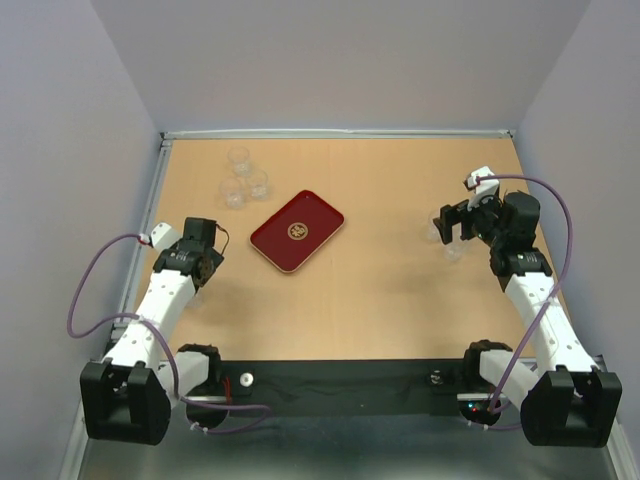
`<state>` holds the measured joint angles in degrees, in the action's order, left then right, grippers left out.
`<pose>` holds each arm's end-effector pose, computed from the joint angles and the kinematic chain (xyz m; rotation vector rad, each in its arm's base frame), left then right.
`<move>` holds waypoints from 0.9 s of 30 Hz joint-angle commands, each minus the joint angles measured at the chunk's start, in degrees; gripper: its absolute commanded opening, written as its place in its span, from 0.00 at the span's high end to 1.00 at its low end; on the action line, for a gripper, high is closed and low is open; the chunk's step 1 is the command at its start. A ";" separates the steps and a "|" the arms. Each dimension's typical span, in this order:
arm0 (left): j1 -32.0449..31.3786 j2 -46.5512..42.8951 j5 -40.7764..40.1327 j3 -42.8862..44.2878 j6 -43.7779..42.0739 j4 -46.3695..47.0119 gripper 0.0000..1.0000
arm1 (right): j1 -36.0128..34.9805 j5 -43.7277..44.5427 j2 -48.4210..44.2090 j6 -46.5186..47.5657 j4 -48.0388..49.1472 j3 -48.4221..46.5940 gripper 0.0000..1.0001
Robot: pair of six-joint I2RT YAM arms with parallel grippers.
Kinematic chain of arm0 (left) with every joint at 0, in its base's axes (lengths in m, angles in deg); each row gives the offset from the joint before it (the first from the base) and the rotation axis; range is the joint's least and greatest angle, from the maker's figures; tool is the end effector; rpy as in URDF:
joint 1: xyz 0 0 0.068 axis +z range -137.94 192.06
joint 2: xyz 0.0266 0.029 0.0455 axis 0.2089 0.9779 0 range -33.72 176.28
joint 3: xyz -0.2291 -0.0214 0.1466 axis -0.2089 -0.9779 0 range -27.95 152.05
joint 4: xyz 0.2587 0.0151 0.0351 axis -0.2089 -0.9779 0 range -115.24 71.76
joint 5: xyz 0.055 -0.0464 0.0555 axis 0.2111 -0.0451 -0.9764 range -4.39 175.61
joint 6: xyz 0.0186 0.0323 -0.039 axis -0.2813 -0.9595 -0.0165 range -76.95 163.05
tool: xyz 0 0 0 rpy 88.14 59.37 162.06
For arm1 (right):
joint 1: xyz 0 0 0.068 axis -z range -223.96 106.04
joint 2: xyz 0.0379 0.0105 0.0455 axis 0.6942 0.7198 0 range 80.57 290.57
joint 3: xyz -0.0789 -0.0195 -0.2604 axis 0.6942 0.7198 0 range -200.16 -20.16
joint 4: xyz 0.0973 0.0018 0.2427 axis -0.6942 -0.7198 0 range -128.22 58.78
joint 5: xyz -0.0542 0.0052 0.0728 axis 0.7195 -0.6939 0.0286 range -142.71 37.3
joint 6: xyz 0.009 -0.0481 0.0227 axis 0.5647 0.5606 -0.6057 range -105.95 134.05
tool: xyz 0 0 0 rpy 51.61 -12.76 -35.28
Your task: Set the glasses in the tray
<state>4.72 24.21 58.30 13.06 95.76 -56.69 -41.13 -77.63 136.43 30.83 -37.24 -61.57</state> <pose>0.1922 -0.0083 0.2365 -1.0879 2.1333 0.1300 0.2242 0.0039 0.2918 -0.5133 1.8270 0.1868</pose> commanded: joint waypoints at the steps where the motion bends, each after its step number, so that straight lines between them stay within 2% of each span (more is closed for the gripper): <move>1: 2.05 1.74 -1.96 1.52 -0.50 1.80 0.25 | -0.02 1.72 -1.45 0.80 0.75 0.36 0.00; 6: 3.90 4.03 1.55 1.17 -2.61 4.00 0.37 | -0.02 2.43 -1.63 0.89 0.75 0.28 0.00; 7: 4.17 4.29 1.82 1.09 -3.13 4.27 0.44 | -0.10 2.51 -1.80 0.72 0.75 0.19 0.00; 11: 5.66 4.91 2.79 0.82 -3.93 4.97 0.61 | -0.02 2.95 -1.89 0.72 0.75 0.10 0.00; 22: 6.89 8.16 8.41 -0.14 -6.74 7.61 0.77 | -0.10 4.10 -2.24 0.45 0.66 -0.25 0.00; 25: 6.89 8.42 9.64 0.03 -8.05 8.22 0.90 | -0.02 4.54 -2.42 0.36 0.66 -0.34 0.00; 26: 6.89 8.43 9.99 0.12 -8.58 8.48 1.00 | -0.02 4.54 -2.50 0.45 0.75 -0.34 0.00; 27: 6.89 8.60 10.69 0.64 -9.46 8.49 1.00 | -0.02 4.62 -2.51 0.45 0.75 -0.34 0.00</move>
<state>11.46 32.19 65.80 13.09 88.63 -48.80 -41.13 -74.03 135.36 30.85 -37.27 -61.59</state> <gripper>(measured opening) 0.054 0.999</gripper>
